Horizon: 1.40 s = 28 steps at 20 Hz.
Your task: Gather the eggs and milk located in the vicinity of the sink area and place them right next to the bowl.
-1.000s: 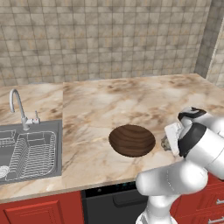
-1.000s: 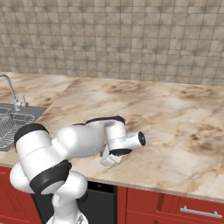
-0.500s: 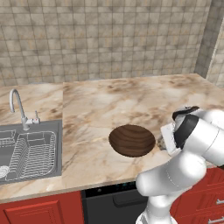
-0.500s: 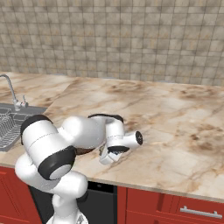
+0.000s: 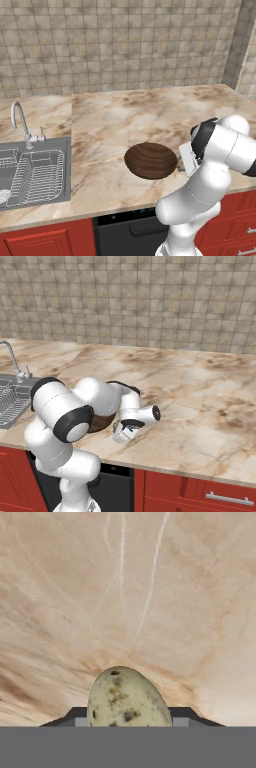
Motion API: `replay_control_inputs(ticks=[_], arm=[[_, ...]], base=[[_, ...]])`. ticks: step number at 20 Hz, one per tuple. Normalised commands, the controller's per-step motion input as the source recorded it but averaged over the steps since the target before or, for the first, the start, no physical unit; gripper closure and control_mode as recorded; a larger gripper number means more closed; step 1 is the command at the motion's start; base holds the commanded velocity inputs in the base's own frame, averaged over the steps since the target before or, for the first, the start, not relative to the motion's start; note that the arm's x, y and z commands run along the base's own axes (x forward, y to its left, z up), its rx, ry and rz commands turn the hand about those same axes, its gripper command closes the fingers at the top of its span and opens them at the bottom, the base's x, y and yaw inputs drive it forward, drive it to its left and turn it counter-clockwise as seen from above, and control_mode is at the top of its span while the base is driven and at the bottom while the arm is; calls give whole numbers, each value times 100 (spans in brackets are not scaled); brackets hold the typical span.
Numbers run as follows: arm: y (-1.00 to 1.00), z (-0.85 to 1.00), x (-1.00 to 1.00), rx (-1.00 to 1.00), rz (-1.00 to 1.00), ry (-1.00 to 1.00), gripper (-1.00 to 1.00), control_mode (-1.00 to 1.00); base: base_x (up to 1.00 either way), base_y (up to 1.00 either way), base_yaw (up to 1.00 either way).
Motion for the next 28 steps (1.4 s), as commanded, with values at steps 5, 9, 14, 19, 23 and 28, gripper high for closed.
replay_control_inputs(ticks=[5, 9, 14, 19, 23, 28], arm=[[0, -16, 20, 0, 0, 1, -100, -100], [0, -15, 13, 0, 0, 1, -100, -100], [0, -9, 3, 0, 0, 1, -100, -100], [0, -1, 0, 0, 0, 0, -100, -100], [0, 1, -18, 0, 0, 0, -100, -100], [0, 25, -33, 0, 0, 0, -100, -100]], base=[[0, 0, 0], [0, 0, 0], [0, 0, 0], [0, 0, 0], [0, 0, 0], [0, 0, 0]])
